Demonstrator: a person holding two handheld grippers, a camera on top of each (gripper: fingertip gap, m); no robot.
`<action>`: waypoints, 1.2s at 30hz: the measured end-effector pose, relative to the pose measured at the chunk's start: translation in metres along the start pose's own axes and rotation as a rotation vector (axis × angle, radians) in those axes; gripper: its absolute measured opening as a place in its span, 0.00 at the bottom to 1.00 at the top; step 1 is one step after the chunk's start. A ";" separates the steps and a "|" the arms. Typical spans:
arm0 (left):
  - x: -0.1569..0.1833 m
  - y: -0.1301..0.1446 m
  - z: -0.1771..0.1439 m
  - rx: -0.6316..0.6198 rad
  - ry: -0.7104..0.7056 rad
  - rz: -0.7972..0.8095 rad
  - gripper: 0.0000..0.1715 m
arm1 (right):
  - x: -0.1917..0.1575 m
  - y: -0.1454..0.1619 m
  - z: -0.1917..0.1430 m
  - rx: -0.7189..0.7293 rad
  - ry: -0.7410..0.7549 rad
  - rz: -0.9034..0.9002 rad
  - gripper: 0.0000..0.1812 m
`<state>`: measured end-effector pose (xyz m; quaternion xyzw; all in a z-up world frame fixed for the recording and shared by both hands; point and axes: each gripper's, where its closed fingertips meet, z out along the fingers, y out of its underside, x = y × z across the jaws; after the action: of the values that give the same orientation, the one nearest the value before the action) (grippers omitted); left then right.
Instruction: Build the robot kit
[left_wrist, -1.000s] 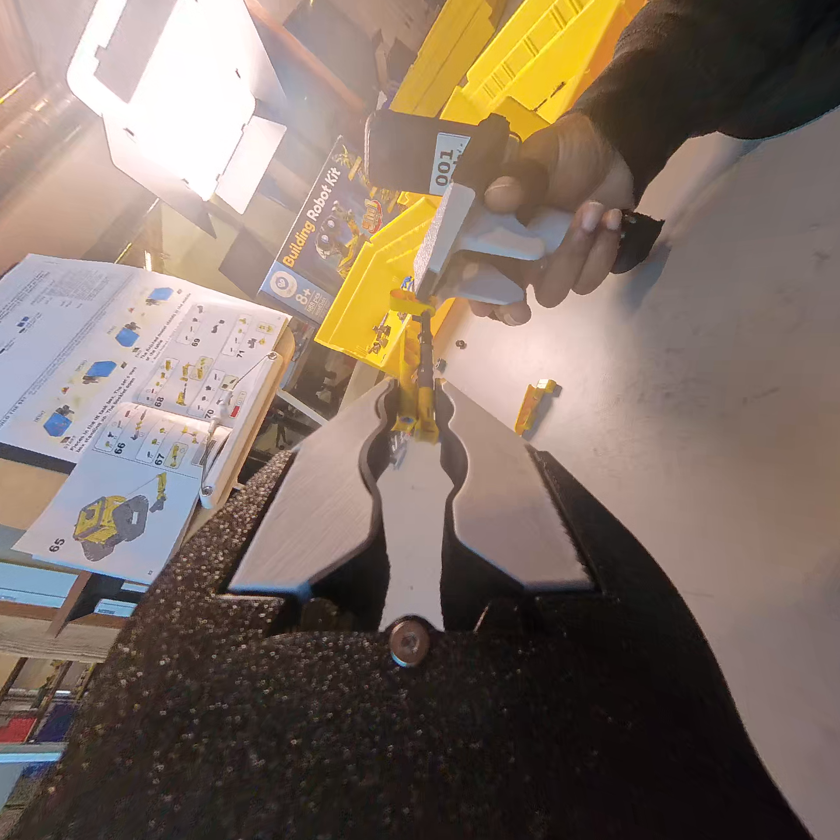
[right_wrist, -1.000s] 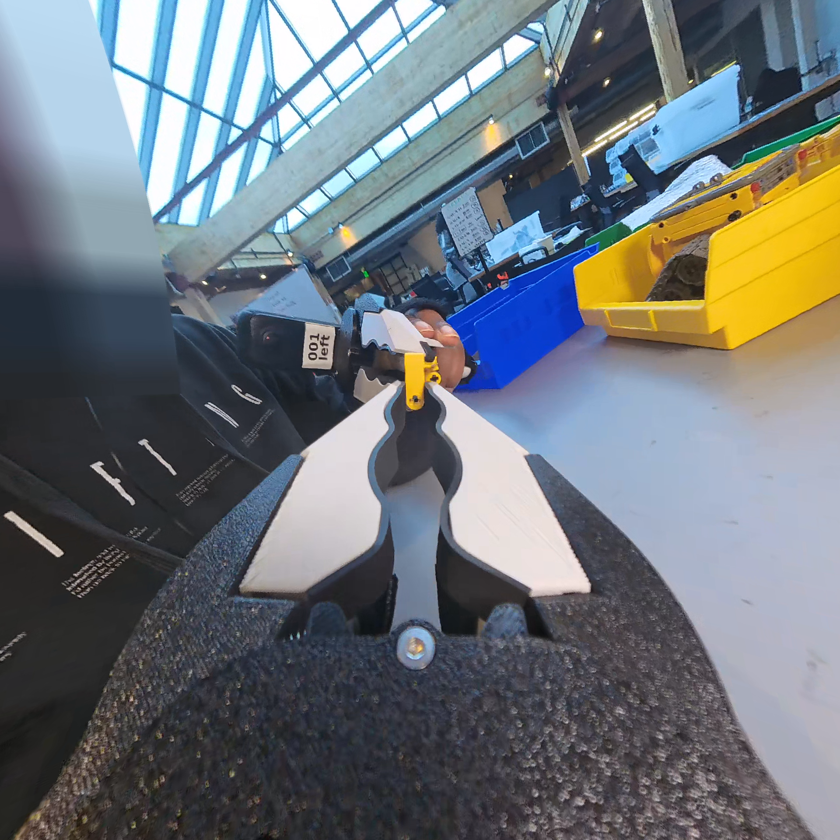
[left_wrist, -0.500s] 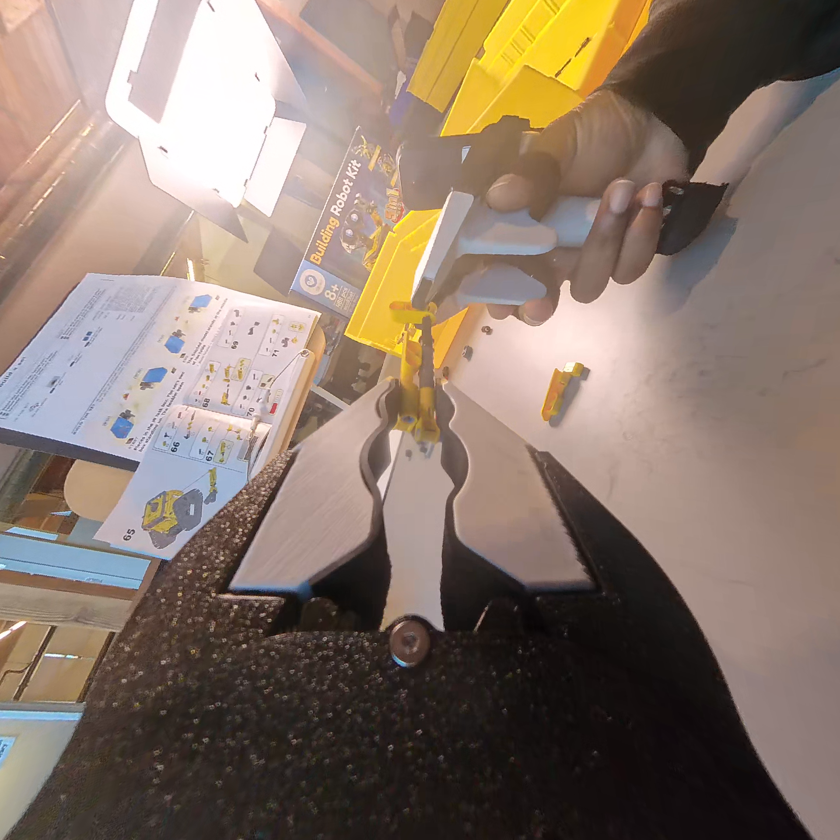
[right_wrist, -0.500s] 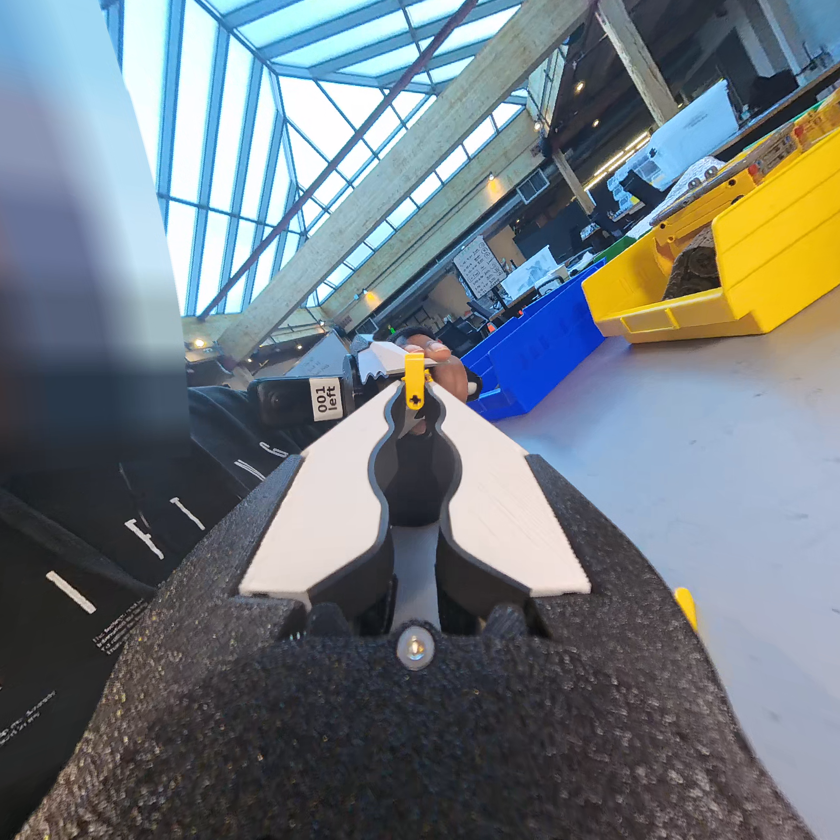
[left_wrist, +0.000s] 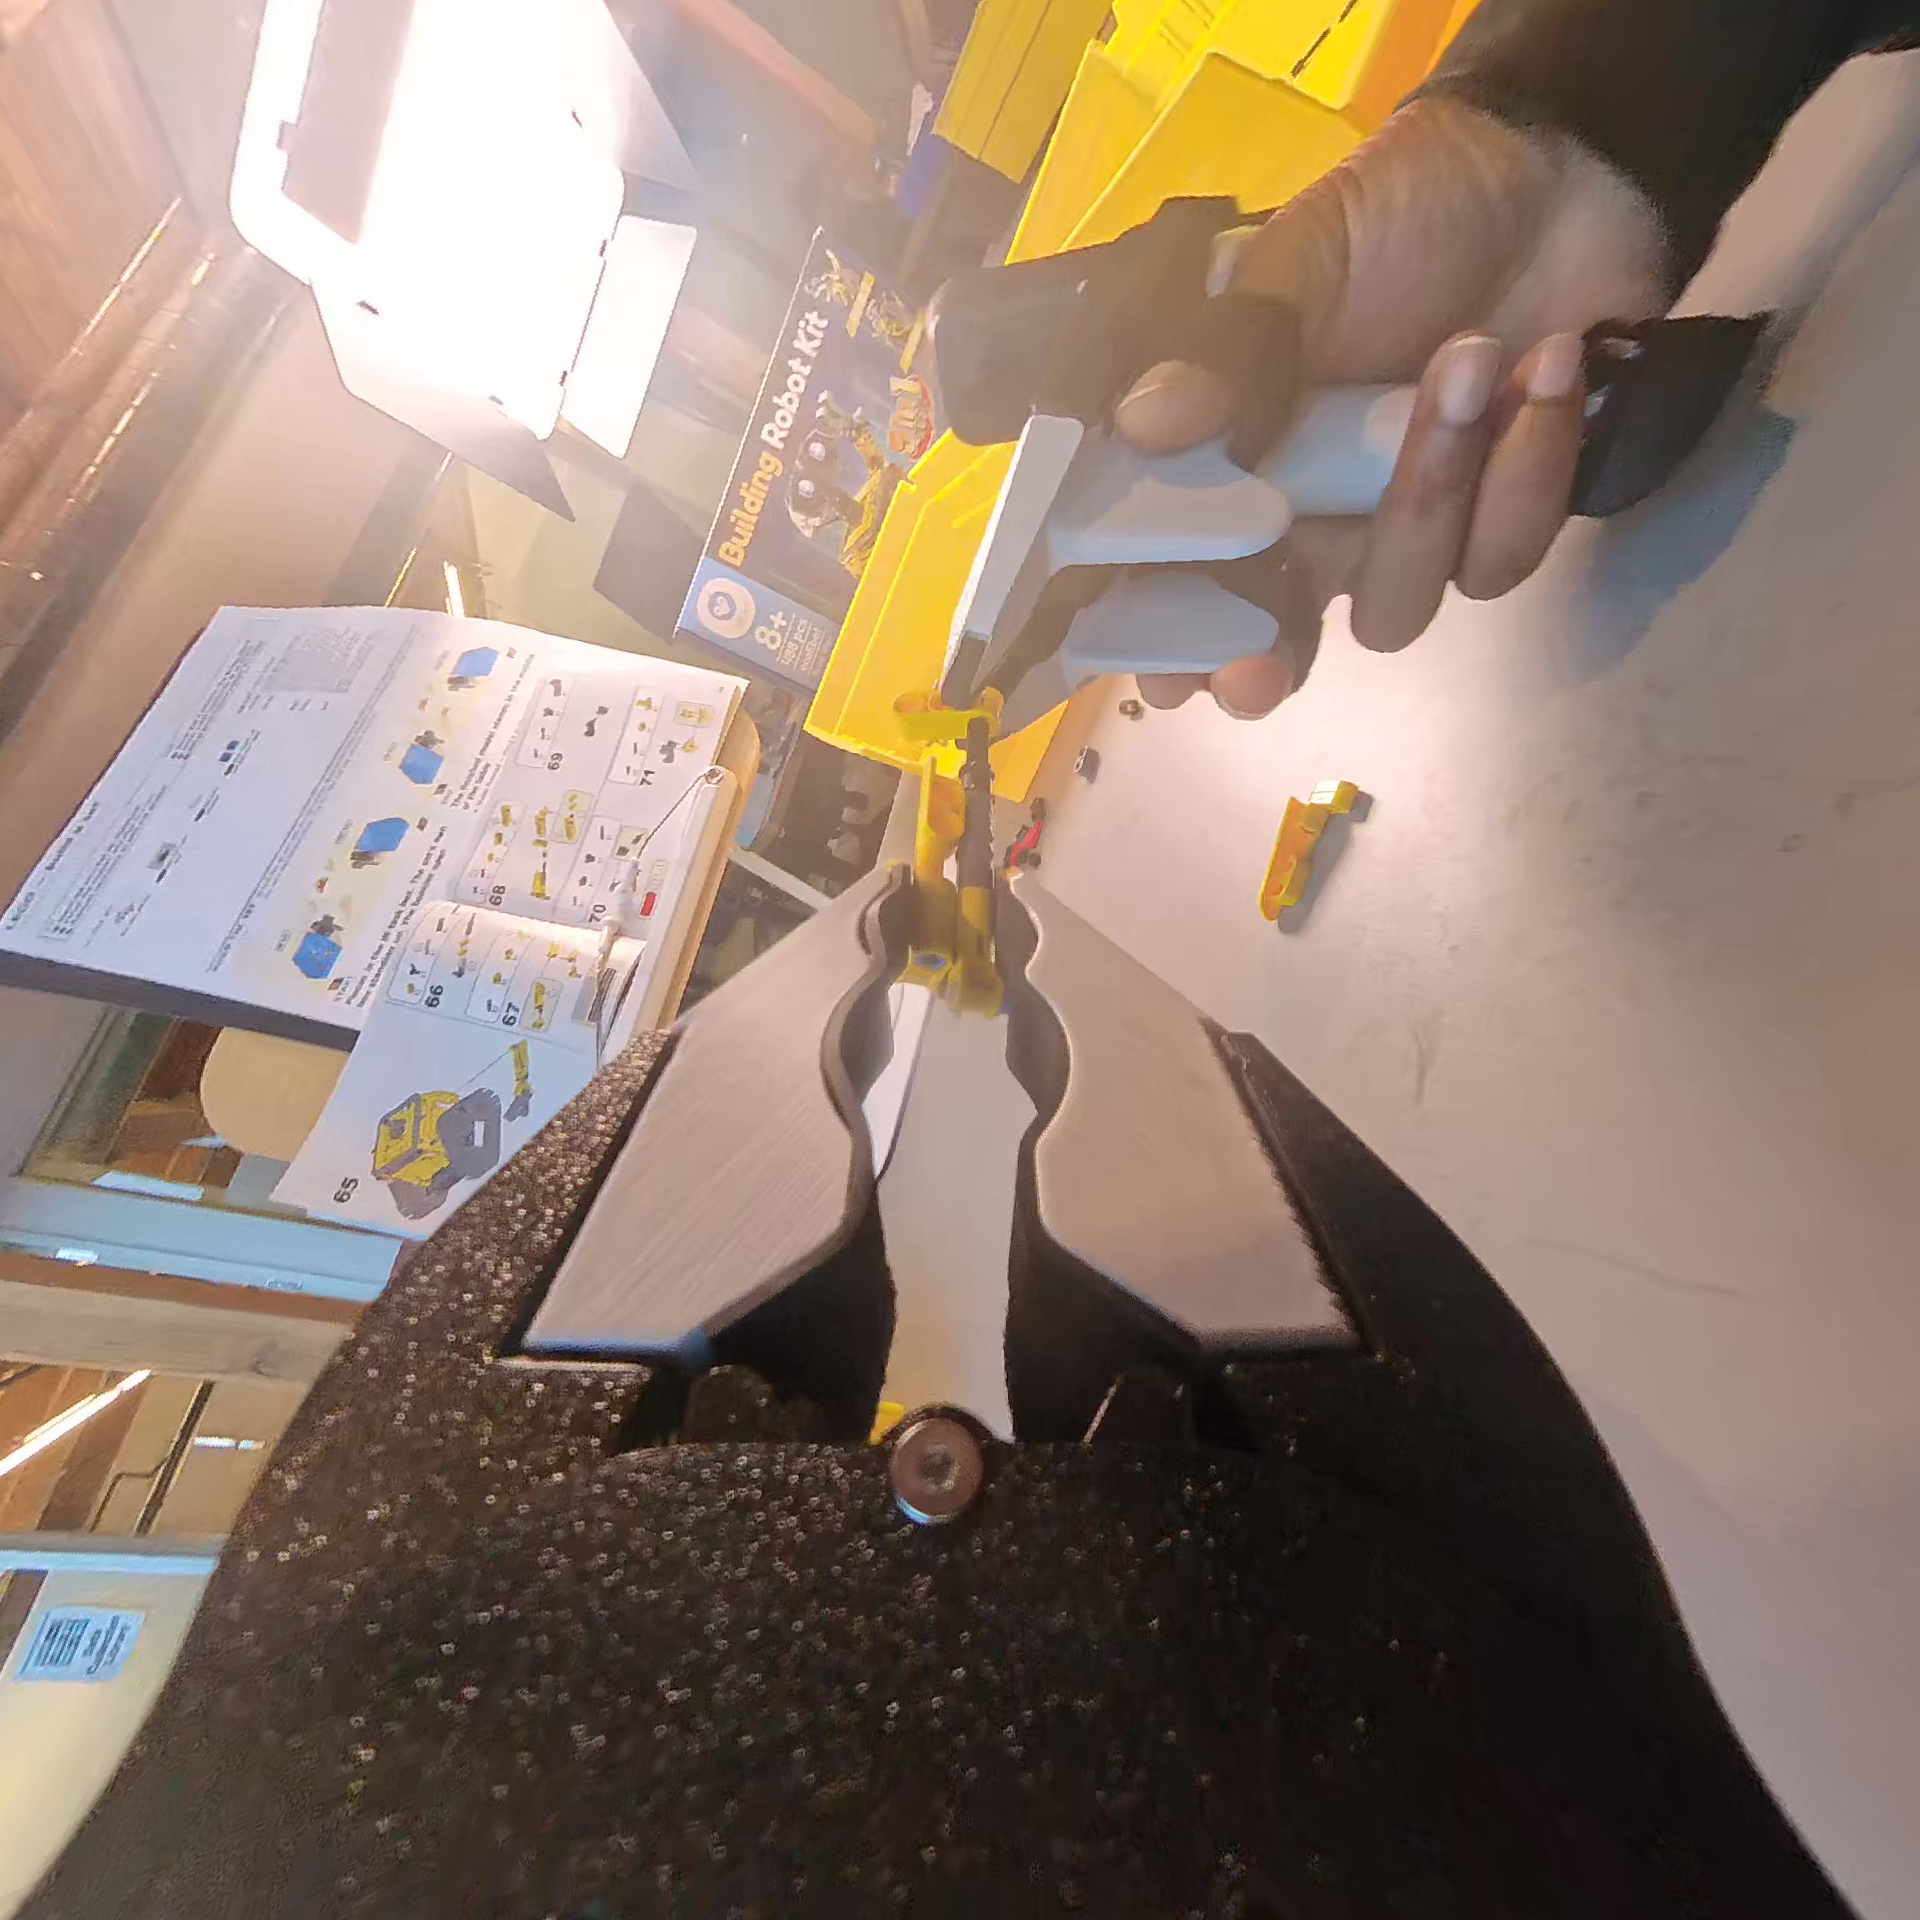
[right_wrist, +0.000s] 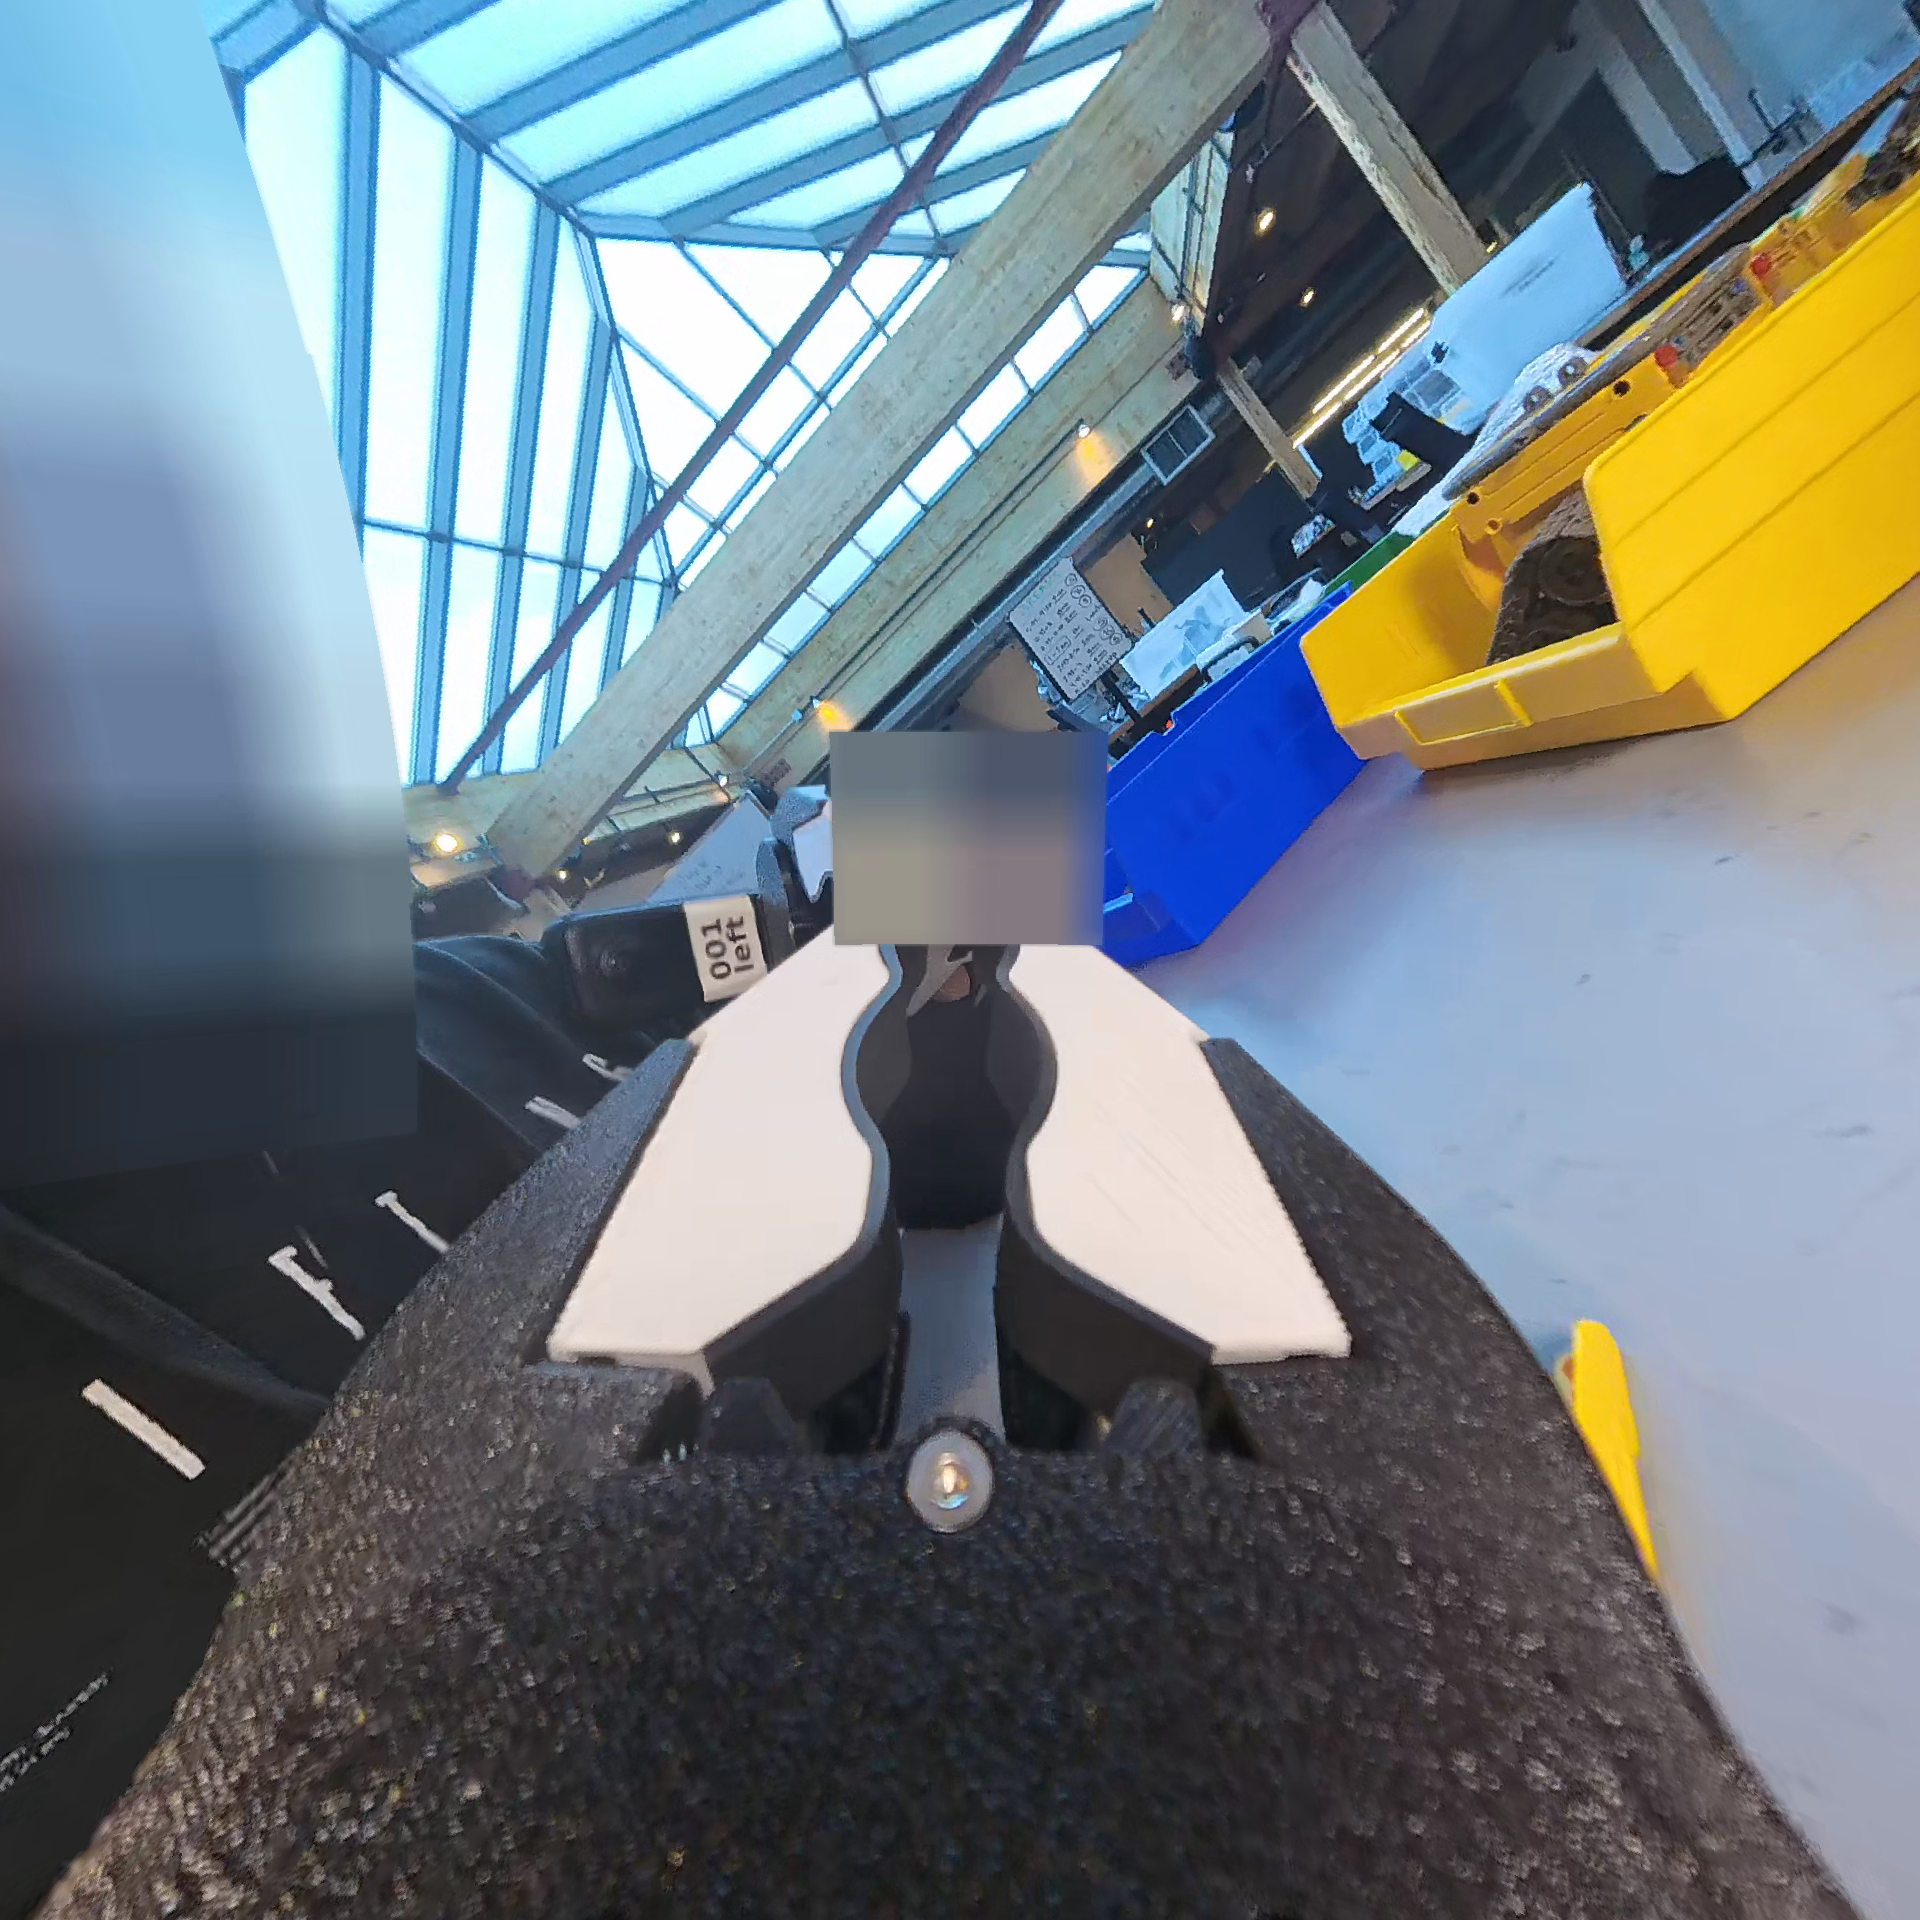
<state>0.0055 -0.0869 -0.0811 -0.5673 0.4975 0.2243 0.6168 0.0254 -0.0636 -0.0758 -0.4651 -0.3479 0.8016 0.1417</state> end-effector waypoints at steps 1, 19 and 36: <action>-0.001 0.001 0.001 -0.010 -0.009 -0.002 0.08 | 0.001 -0.002 0.000 0.025 0.008 0.017 0.04; -0.009 -0.005 -0.003 -0.044 -0.023 0.049 0.08 | -0.006 -0.008 0.002 0.164 -0.109 0.254 0.04; -0.007 0.000 -0.003 -0.067 -0.008 0.071 0.08 | -0.007 -0.003 0.004 0.126 -0.097 0.201 0.04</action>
<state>0.0014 -0.0880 -0.0749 -0.5687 0.5069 0.2651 0.5910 0.0256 -0.0672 -0.0679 -0.4485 -0.2549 0.8536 0.0724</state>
